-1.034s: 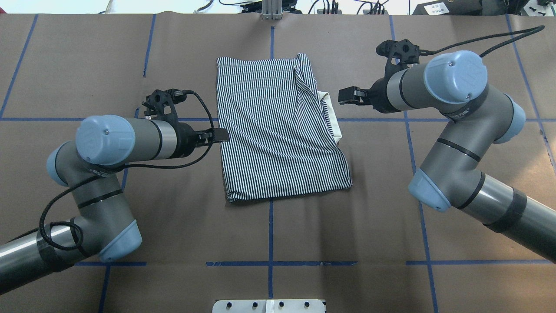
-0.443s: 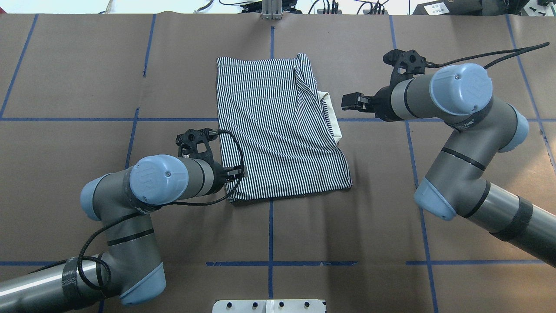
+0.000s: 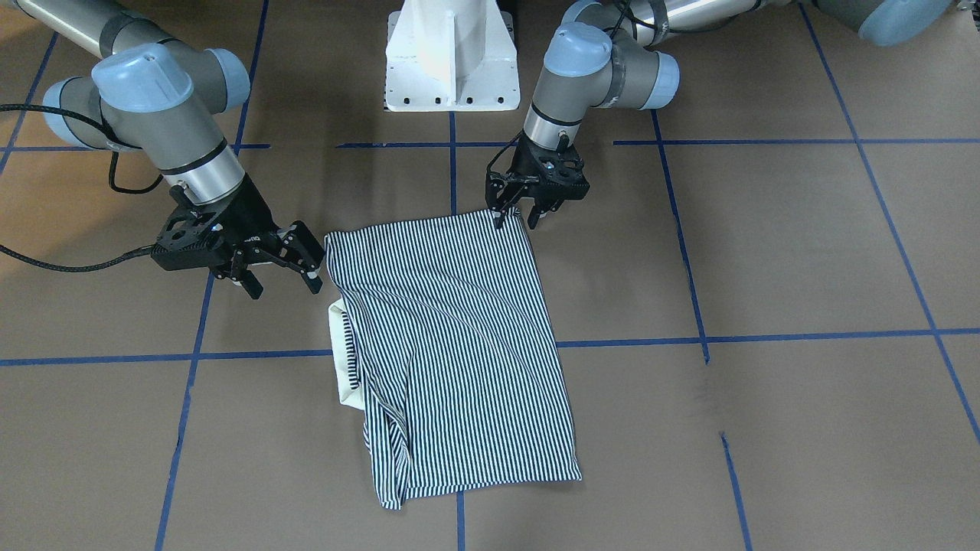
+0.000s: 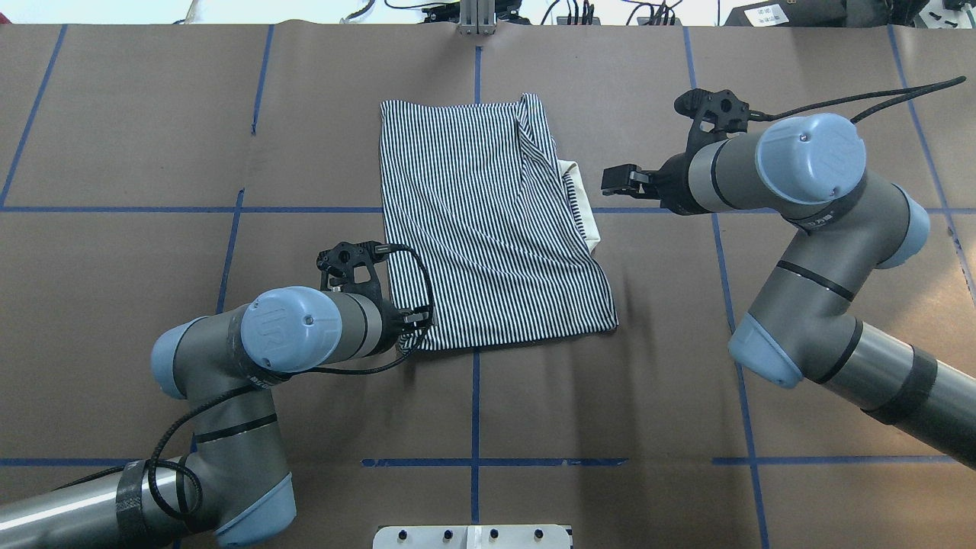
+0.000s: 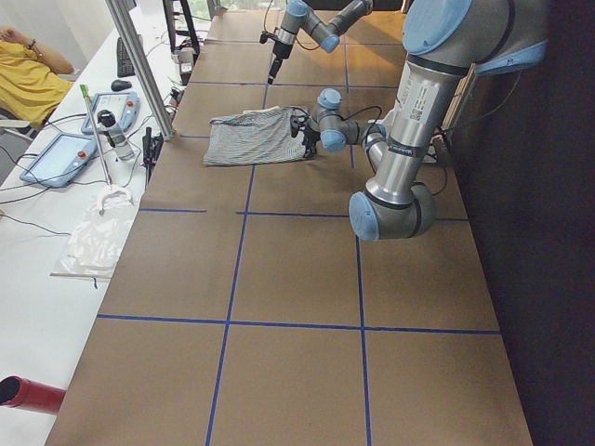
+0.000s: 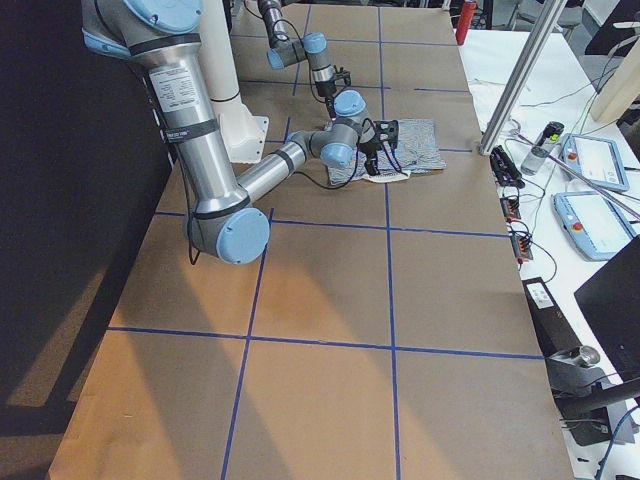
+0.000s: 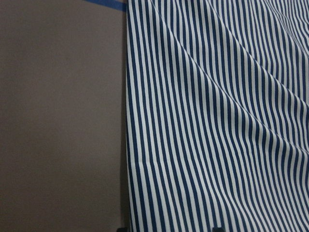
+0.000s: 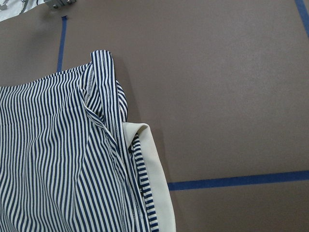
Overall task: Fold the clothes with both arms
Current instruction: 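Position the left gripper at the shirt's near edge while the right gripper hovers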
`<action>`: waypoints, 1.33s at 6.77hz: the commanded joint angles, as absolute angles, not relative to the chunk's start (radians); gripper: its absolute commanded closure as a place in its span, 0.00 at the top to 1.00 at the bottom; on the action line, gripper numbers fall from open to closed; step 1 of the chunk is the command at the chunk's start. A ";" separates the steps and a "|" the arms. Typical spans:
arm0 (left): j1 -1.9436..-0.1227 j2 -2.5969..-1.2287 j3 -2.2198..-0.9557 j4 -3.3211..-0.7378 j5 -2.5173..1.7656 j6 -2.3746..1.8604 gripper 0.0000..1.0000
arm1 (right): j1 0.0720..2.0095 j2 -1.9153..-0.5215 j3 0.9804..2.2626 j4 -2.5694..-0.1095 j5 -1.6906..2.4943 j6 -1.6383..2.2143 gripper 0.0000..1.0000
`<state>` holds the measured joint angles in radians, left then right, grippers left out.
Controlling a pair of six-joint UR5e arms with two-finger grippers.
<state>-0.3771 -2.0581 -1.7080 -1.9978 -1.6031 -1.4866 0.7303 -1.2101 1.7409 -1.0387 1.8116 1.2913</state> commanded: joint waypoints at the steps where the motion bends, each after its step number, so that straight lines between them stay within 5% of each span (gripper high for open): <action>1: -0.356 -2.057 -1.706 -1.997 -1.603 -1.486 0.66 | 0.730 -1.213 1.741 -1.039 1.812 1.290 1.00; 4: -0.351 -2.059 -1.706 -1.996 -1.603 -1.486 0.60 | 0.730 -1.220 1.741 -1.039 1.807 1.290 1.00; 6: -0.351 -2.057 -1.706 -1.997 -1.600 -1.488 0.12 | 0.730 -1.220 1.741 -1.039 1.805 1.290 1.00; 7: -0.351 -2.054 -1.706 -1.997 -1.573 -1.488 0.00 | 0.727 -1.221 1.740 -1.039 1.804 1.292 1.00; 9: -0.353 -2.049 -1.710 -1.997 -1.566 -1.486 0.00 | 0.710 -1.221 1.740 -1.039 1.776 1.292 1.00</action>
<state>-0.3515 -2.0517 -1.7077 -1.9972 -1.5707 -1.4876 0.7194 -1.2208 1.7397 -1.0385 1.7900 1.2914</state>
